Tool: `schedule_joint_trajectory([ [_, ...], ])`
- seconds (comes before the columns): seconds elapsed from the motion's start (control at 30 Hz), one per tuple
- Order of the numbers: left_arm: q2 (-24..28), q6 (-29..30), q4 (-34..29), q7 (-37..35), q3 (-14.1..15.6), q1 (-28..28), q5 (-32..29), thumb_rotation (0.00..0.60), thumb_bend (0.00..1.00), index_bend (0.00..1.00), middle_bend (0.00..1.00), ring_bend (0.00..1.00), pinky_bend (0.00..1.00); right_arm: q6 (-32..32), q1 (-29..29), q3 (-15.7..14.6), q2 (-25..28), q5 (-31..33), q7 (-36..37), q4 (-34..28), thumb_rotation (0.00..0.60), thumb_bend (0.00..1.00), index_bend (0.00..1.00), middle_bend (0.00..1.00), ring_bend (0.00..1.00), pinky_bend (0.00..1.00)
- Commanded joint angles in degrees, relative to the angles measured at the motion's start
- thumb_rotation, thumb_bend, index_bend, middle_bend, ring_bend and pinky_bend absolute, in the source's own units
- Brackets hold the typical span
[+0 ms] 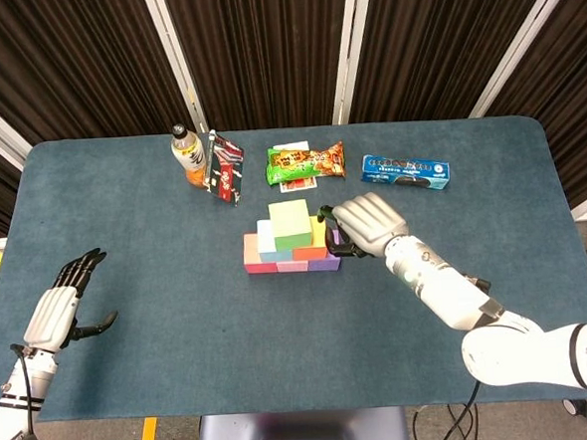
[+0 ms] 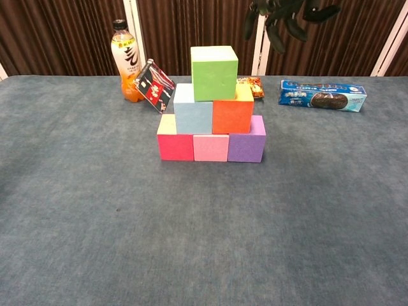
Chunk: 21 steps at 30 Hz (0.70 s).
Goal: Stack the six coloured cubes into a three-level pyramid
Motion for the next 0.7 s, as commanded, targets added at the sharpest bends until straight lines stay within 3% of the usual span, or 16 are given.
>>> schedule_joint_trajectory([
  [0.03,0.0,0.0,0.0,0.0,0.0,0.0,-0.1,0.6,0.3,0.0,0.0,0.0,0.06,-1.2,0.7,0.4,-1.2,0.2,0.3,1.3,0.195,0.78,0.36,0.65,0.73,1.0],
  [0.33,-0.2,-0.1,0.9,-0.8,0.2,0.4,-0.3,0.6,0.3,0.0,0.0,0.0,0.06,-1.6,3.5,-1.4,-5.0,3.4,-1.7,3.9,0.195,0.78,0.36,0.65,0.73,1.0],
  [0.7,-0.4,0.2,1.3,-1.3,0.3,0.4,0.2,0.6,0.3,0.0,0.0,0.0,0.06,-0.7,4.4,-3.0,-5.4,5.1,-2.6,3.1,0.195,0.78,0.35,0.65,0.73,1.0],
])
